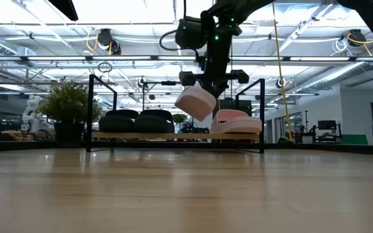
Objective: Pick and place slides into the shelf
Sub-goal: Put the pink slipper on the shelf
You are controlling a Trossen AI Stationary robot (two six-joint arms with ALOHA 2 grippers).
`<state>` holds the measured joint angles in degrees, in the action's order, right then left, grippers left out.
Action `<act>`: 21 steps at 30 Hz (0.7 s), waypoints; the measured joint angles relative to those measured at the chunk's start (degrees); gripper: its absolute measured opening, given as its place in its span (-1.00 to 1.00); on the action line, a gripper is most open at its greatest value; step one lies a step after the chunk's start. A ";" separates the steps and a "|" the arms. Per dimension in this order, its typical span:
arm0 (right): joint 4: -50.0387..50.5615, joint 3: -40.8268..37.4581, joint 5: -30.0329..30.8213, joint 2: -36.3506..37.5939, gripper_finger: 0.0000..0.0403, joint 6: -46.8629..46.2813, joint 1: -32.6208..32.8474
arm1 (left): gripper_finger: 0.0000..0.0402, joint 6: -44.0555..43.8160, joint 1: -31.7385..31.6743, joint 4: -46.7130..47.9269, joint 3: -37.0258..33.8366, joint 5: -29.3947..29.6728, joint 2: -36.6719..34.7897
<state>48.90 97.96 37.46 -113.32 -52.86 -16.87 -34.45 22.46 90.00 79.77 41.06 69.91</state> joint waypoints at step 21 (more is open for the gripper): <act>-1.65 7.24 1.18 -0.97 -1.00 8.64 0.45 | -0.10 1.00 0.00 0.00 0.00 0.57 0.02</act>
<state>47.25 105.21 38.64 -114.29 -44.22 -16.42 -33.45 22.46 90.00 79.77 41.63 69.93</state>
